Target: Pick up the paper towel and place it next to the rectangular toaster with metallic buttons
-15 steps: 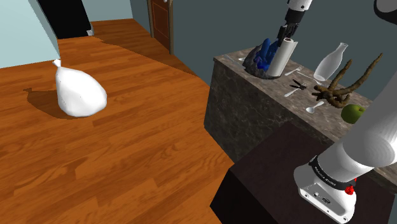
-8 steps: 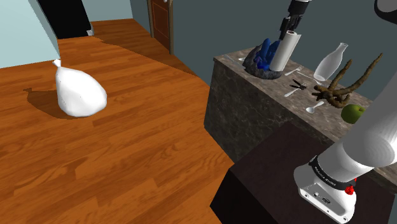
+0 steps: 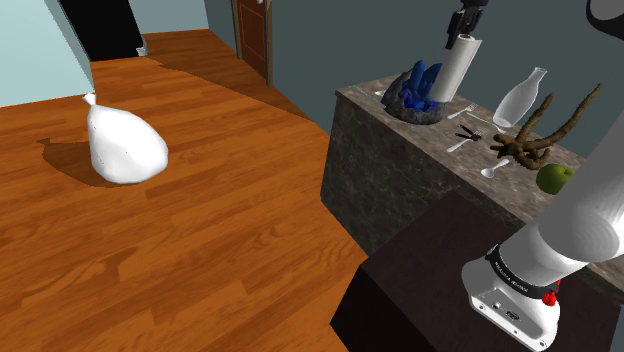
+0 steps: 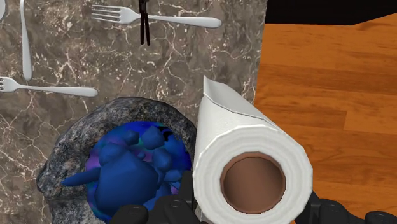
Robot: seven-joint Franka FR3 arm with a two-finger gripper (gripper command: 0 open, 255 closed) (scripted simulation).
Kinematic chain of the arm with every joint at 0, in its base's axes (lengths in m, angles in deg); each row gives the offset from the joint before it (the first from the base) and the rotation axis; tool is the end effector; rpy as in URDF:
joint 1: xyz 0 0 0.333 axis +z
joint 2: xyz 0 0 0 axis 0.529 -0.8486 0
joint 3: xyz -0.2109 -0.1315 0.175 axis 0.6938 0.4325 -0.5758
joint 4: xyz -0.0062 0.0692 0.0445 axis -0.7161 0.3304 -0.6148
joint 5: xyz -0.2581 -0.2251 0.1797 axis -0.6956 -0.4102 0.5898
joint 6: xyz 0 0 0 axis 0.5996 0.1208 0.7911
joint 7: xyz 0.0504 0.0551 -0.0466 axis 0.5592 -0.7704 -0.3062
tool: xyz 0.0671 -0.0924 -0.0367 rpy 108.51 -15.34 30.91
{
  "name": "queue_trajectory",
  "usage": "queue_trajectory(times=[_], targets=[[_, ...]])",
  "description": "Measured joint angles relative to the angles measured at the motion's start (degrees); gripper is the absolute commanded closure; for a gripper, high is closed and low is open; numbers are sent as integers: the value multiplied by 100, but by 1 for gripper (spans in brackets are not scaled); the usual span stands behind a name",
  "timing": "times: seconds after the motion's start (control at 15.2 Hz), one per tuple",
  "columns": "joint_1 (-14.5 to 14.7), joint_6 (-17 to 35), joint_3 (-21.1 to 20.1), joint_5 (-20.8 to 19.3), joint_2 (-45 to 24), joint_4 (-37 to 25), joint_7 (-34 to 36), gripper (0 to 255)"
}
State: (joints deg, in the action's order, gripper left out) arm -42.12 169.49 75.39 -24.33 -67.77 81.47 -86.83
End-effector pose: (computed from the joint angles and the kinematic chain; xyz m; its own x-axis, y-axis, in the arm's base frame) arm 0.5118 -0.3376 0.5441 0.9998 0.0052 -0.0184 0.0055 -0.9999 0.0136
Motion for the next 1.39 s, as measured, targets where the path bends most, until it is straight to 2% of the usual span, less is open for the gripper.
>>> queue_trajectory(times=[0.79, 1.39], targets=[[-182, -1091, 29, 159, -344, -1408, -70, 255], [-561, -2184, 32, 482, -1000, -3126, -145, 255]])
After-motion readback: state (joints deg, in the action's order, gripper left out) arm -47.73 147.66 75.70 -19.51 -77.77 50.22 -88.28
